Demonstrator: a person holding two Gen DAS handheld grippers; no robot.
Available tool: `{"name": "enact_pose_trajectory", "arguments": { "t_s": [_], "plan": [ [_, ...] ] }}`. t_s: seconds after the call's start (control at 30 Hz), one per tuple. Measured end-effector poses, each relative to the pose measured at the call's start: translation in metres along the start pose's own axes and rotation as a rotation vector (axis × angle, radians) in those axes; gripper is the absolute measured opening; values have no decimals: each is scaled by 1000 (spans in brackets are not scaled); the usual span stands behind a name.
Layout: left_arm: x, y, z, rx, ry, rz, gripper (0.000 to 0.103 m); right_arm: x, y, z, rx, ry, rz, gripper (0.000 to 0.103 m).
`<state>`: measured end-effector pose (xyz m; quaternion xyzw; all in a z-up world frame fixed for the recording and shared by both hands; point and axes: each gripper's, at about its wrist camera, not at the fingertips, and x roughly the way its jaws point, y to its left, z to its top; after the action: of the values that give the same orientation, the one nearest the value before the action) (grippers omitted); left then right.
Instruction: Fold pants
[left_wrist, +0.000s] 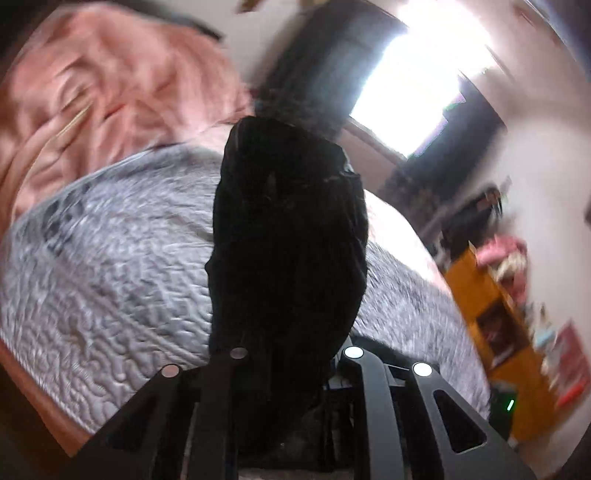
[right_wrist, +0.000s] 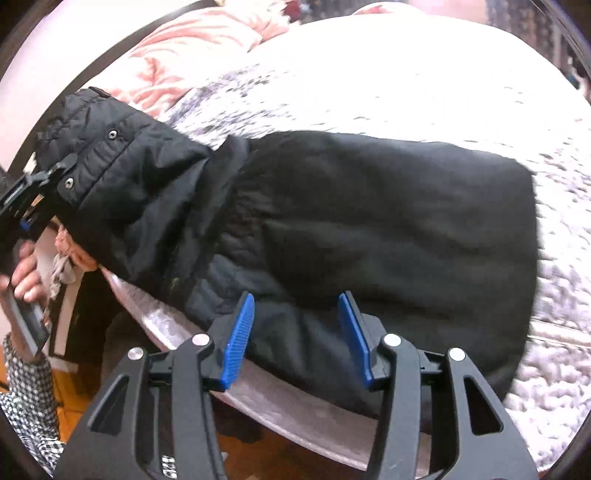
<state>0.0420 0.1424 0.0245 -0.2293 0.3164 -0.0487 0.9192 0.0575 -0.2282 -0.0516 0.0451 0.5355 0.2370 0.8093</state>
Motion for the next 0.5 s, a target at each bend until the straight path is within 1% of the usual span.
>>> {"name": "enact_pose_trajectory", "arguments": {
  "t_s": [0.07, 0.17, 0.23, 0.33, 0.37, 0.4, 0.47, 0.5],
  "plan": [
    [5, -26, -10, 79, 16, 4, 18, -8, -12, -3, 25, -14, -26, 49],
    [16, -63, -28, 194, 51, 2, 19, -15, -33, -10, 92, -23, -28, 50],
    [27, -79, -40, 249, 77, 5, 20, -18, -41, -14, 113, -27, -33, 51],
    [39, -107, -61, 338, 112, 19, 22, -18, -48, -20, 111, -28, -57, 51],
    [44, -113, -68, 365, 122, 23, 23, -15, -47, -20, 100, -24, -83, 51],
    [47, -121, -74, 394, 134, 26, 25, -13, -47, -21, 85, -21, -107, 51],
    [62, -130, -89, 443, 164, 33, 28, -8, -46, -24, 75, -12, -121, 51],
    [69, -136, -98, 471, 184, 38, 32, -5, -46, -25, 77, -10, -121, 51]
  ]
}}
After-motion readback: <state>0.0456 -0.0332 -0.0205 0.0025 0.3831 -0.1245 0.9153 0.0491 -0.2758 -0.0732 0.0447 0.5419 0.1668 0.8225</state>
